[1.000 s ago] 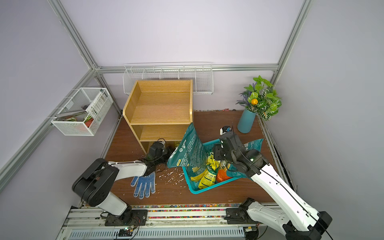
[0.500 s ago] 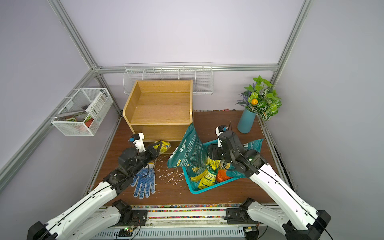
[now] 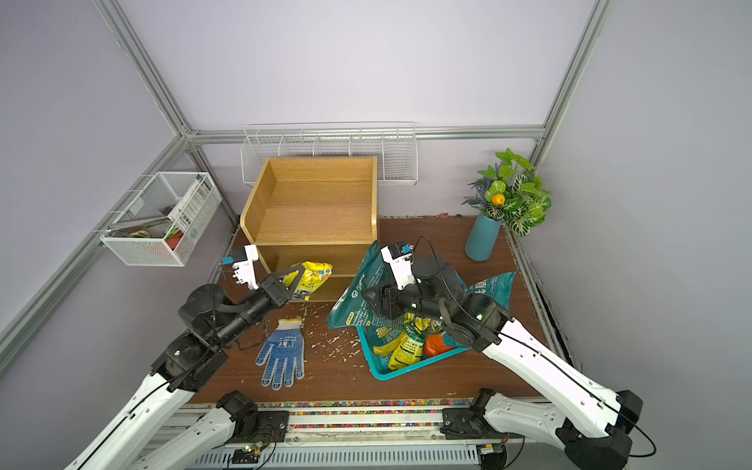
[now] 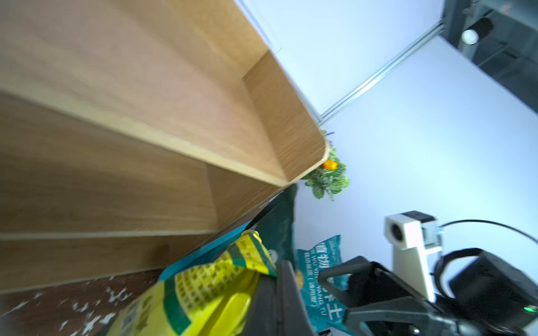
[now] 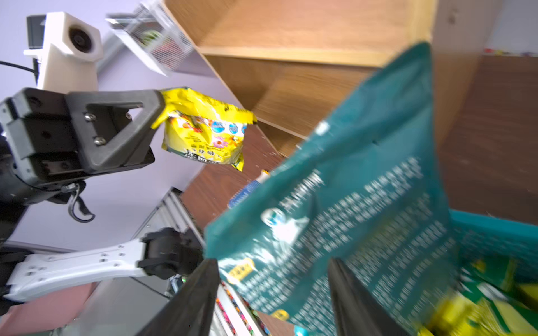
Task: Take down the fertilizer bag from the shelf
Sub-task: Place the fertilizer bag in the storage box.
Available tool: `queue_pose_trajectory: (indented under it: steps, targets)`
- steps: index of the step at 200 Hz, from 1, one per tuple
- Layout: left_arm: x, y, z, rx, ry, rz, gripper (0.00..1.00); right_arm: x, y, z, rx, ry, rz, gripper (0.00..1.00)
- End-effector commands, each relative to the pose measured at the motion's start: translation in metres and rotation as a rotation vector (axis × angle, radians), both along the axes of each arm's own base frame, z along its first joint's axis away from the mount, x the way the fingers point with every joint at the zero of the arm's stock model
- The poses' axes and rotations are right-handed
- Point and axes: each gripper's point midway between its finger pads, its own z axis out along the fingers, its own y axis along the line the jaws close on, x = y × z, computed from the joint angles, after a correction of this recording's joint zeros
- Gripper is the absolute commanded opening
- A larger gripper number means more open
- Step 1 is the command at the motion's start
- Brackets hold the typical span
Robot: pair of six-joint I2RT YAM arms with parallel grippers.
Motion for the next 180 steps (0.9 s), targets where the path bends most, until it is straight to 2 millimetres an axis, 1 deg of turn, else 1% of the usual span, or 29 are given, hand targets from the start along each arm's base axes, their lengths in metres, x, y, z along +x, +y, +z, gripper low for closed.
queue_pose_trajectory:
  steps: [1, 9, 11, 23, 30, 38, 59, 71, 80, 108, 125, 143, 154, 180]
  targets:
    - [-0.018, -0.008, 0.047, -0.022, -0.102, -0.1, 0.0, -0.01, 0.021, 0.058, 0.168, -0.121, 0.123, 0.71]
    - [-0.025, -0.009, 0.06, -0.035, -0.129, -0.125, 0.0, -0.014, 0.023, 0.07, 0.196, -0.15, 0.151, 0.71]
    - [-0.021, -0.013, 0.057, -0.028, -0.118, -0.132, 0.0, -0.014, 0.024, 0.073, 0.204, -0.158, 0.159, 0.71]
    - [-0.021, -0.02, 0.064, -0.037, -0.119, -0.167, 0.0, -0.022, 0.028, 0.091, 0.244, -0.234, 0.218, 0.72]
    - [-0.023, -0.023, 0.069, -0.045, -0.118, -0.192, 0.0, -0.025, 0.03, 0.098, 0.258, -0.278, 0.249, 0.72]
    - [-0.025, -0.027, 0.074, -0.062, -0.113, -0.219, 0.0, -0.028, 0.031, 0.101, 0.256, -0.315, 0.275, 0.74]
    - [-0.03, -0.033, 0.092, -0.114, -0.112, -0.271, 0.0, -0.028, 0.04, 0.1, 0.219, -0.371, 0.33, 0.76]
    - [-0.03, -0.032, 0.099, -0.125, -0.11, -0.267, 0.0, -0.026, 0.046, 0.096, 0.204, -0.425, 0.357, 0.81]
    - [-0.03, -0.029, 0.104, -0.116, -0.113, -0.255, 0.0, -0.02, 0.05, 0.092, 0.205, -0.469, 0.351, 0.83]
    - [-0.033, -0.023, 0.11, -0.104, -0.105, -0.232, 0.0, -0.001, 0.056, 0.065, 0.168, -0.58, 0.303, 0.84]
    - [-0.035, -0.021, 0.109, -0.12, -0.093, -0.232, 0.0, 0.004, 0.055, 0.058, 0.148, -0.613, 0.284, 0.87]
    - [-0.033, -0.022, 0.105, -0.131, -0.074, -0.23, 0.0, 0.008, 0.053, 0.063, 0.181, -0.646, 0.257, 0.88]
    - [-0.031, -0.024, 0.1, -0.134, -0.056, -0.236, 0.0, 0.01, 0.054, 0.07, 0.209, -0.672, 0.255, 0.88]
    - [-0.03, -0.03, 0.094, -0.147, -0.028, -0.262, 0.0, 0.02, 0.066, 0.084, 0.256, -0.706, 0.268, 0.88]
